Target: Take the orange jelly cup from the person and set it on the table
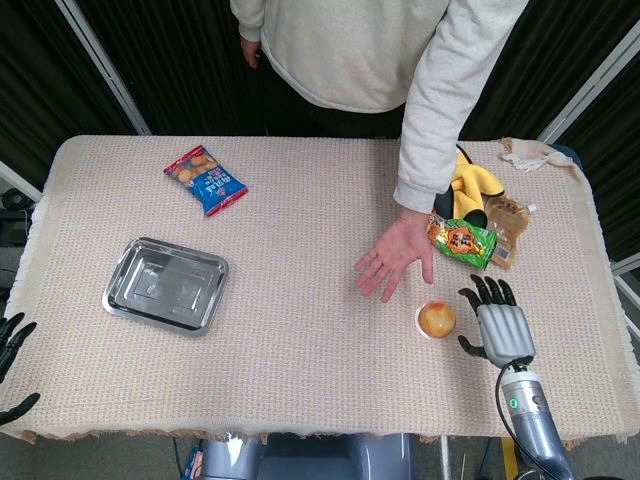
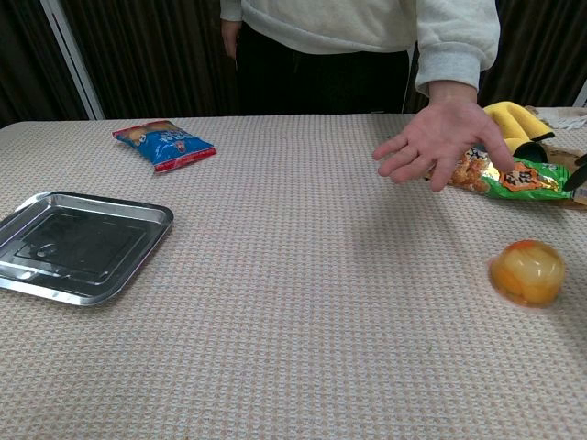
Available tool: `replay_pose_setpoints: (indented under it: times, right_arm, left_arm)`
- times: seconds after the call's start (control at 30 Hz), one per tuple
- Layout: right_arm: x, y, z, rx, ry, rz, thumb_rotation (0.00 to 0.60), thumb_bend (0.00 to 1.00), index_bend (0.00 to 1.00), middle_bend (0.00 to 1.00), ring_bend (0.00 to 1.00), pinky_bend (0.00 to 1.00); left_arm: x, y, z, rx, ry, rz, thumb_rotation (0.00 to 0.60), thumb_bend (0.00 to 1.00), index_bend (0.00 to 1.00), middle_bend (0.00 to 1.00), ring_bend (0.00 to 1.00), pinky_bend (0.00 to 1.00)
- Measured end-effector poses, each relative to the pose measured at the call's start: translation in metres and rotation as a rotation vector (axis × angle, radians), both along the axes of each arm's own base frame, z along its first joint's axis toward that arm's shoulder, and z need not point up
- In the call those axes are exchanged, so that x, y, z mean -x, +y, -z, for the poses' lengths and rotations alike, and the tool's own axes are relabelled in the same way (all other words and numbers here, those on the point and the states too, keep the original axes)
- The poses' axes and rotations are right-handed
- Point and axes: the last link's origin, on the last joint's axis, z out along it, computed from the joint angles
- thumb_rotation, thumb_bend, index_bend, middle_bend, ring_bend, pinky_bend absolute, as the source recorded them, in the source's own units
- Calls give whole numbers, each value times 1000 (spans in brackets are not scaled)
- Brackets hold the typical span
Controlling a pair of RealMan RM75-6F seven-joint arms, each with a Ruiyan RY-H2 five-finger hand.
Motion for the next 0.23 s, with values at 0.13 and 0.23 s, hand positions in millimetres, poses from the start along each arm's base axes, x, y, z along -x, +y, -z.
replay_pose_setpoints:
  times: [0.13, 0.23]
  right_arm:
    - [8, 3, -12, 18, 28, 14, 600, 196, 195, 2, 0, 0]
    - [14, 6, -25, 45, 60, 7, 600, 194, 193, 0, 0, 0]
  left_arm:
    - [0, 0, 0, -1, -1, 1, 600, 209, 0, 0, 0, 0]
    - [0, 0, 0, -2, 2, 0, 600, 209, 0, 0, 0, 0]
